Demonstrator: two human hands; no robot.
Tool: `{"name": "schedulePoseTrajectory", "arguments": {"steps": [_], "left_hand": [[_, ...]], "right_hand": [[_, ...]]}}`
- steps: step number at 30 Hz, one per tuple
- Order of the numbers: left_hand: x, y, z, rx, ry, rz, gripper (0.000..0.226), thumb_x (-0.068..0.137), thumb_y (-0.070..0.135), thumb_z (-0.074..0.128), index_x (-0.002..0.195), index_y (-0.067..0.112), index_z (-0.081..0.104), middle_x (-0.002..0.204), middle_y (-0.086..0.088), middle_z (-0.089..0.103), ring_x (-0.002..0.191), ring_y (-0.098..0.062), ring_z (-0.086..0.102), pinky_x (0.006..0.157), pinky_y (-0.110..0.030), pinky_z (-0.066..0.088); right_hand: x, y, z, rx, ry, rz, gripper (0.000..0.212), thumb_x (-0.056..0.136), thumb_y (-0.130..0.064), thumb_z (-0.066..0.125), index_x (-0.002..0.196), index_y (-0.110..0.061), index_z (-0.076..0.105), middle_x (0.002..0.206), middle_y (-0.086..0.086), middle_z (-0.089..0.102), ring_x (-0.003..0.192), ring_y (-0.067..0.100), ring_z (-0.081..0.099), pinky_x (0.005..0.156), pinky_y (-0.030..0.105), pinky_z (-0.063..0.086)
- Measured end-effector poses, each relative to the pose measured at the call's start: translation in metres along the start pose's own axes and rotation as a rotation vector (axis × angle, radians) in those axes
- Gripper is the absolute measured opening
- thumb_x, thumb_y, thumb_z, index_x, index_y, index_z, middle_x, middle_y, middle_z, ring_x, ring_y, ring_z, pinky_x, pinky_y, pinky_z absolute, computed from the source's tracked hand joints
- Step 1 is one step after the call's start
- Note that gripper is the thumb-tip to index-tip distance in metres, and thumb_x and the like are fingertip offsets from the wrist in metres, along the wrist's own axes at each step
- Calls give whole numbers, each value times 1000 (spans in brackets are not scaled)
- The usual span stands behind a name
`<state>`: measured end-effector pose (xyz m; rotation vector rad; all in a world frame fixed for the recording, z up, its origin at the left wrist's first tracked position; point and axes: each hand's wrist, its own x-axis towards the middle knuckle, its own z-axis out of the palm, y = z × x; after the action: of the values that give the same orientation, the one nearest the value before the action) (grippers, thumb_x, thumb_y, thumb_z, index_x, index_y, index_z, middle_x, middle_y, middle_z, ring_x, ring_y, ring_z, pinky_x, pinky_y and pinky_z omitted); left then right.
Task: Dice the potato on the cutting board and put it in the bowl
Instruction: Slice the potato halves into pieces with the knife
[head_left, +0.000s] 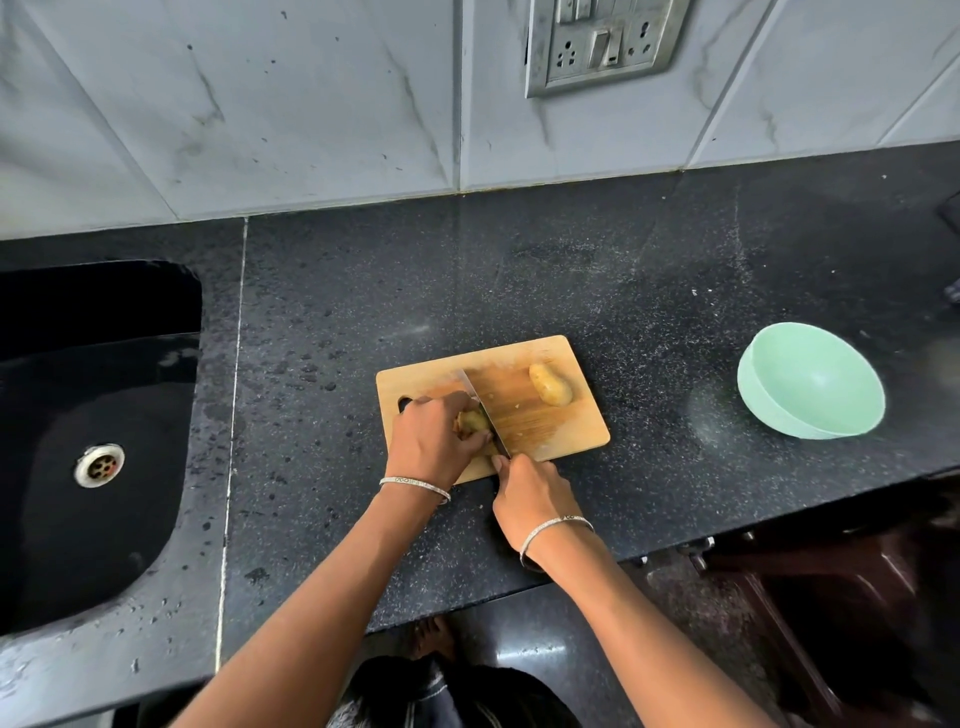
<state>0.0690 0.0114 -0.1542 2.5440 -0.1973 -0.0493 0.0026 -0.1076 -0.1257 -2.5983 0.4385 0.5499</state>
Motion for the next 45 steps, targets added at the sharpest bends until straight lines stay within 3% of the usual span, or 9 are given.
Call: {"name": "schedulePoseTrajectory", "arguments": {"steps": [9,14,17,20,23,27,31,39,45], "left_hand": [[0,3,-2,21,11,17,31,74,37,76,99,22,67,90,0,73,83,-24,67,72,-38,52],[5,-1,-6,-11,-91,29,40,67,36,83,101,23,65,92,1,73,87,-22,67,77,-38,52],[14,-4,-15,49,-176,83,49,69,21,82,115,25,65,107,-2,71,101,-25,64,84,-36,50],[20,-5,-20,194,-232,304,64,74,-3,73,127,30,60,129,0,61,120,-27,53,97,-39,46],[26,-2,-23,352,-350,417,59,81,-4,63,125,36,60,145,2,47,133,-26,39,103,-42,42],[38,0,-27,345,-386,473,42,79,7,69,113,32,68,132,4,60,130,-25,43,101,-42,42],[40,-1,-23,253,-294,429,35,77,10,72,108,25,71,104,0,71,103,-25,57,86,-36,48],[26,14,3,266,-95,192,36,85,37,68,117,21,64,108,-5,67,103,-29,57,82,-37,46],[17,17,9,273,-11,138,40,88,46,61,119,21,59,104,-5,67,100,-29,61,77,-38,47]], "right_hand": [[-32,35,-20,-26,-164,-3,41,103,-39,29,111,-11,57,110,16,60,103,38,58,82,40,45],[-32,58,-64,-116,-231,21,45,99,-46,33,92,-10,60,89,13,66,70,29,65,55,37,53],[-26,66,-79,-8,-163,27,46,99,-44,33,96,-9,61,84,14,61,68,27,56,61,37,49],[-20,64,-74,82,-58,18,44,100,-42,32,100,-11,62,94,18,64,79,30,59,76,43,50],[-19,58,-58,111,-5,29,48,101,-46,28,103,-12,62,102,16,64,90,35,62,82,44,51],[-16,58,-37,162,-1,70,47,100,-45,29,102,-13,64,104,15,63,91,36,62,80,45,52],[-11,60,-27,163,8,87,43,100,-41,30,102,-15,64,106,13,63,93,34,61,84,43,50],[2,45,-18,124,77,51,49,103,-45,25,104,-13,62,107,14,64,99,37,59,81,41,45],[2,31,-9,71,88,5,42,103,-42,27,106,-13,57,110,16,62,101,40,59,76,40,42]]}}
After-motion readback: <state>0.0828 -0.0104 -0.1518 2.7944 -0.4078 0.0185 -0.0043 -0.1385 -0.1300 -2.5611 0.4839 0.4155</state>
